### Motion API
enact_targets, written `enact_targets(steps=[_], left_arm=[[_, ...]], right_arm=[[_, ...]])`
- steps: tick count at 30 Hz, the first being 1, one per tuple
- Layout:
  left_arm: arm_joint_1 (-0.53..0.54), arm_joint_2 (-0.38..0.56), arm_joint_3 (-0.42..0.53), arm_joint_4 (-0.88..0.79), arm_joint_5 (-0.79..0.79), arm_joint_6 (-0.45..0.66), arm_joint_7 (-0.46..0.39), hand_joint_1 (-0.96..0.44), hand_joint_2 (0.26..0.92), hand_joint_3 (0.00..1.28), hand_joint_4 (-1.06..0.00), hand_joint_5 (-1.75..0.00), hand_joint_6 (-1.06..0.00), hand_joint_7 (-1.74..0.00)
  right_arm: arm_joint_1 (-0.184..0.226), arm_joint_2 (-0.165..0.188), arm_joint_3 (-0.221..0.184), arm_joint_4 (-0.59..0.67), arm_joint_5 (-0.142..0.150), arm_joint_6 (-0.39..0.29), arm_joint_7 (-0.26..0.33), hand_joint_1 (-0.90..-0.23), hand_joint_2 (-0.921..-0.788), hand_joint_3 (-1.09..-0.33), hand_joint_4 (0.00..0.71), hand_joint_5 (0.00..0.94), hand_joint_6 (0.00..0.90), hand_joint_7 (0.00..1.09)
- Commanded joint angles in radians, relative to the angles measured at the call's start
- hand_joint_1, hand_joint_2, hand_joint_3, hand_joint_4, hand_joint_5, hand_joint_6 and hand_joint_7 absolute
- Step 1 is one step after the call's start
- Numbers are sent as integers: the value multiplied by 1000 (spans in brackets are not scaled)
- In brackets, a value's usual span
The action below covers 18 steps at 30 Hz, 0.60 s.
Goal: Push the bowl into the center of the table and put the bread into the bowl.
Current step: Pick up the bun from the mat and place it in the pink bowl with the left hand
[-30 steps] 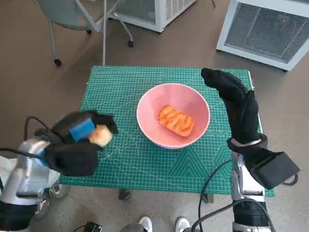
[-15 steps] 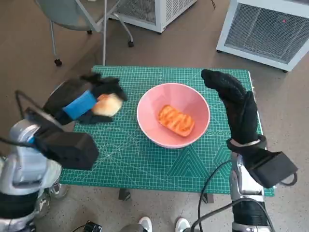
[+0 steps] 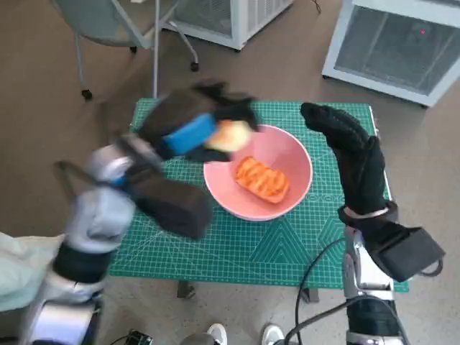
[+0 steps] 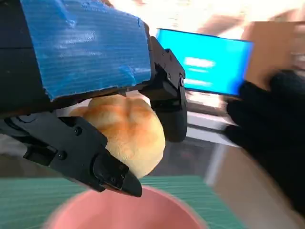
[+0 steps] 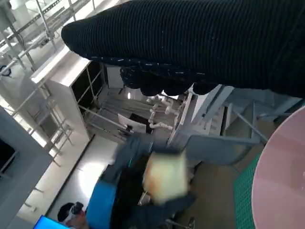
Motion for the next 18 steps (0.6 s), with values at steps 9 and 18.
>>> enact_targets(steps=[9,18], left_arm=[[-83,-97,-117,290,53,-61,-14,2,917,48,-748,-1171,-633,-1090],[-80,-122,-140,374,64,-46,-18,2,920,97,-691,-1258,-574,-1123]], right_arm=[[51,3,-6,-29,-2,4,-23,-692,-921,-737,168,0,-1,539],[64,-2,-10,-46,-12,3,-40,-698,-921,-739,166,0,-1,537]])
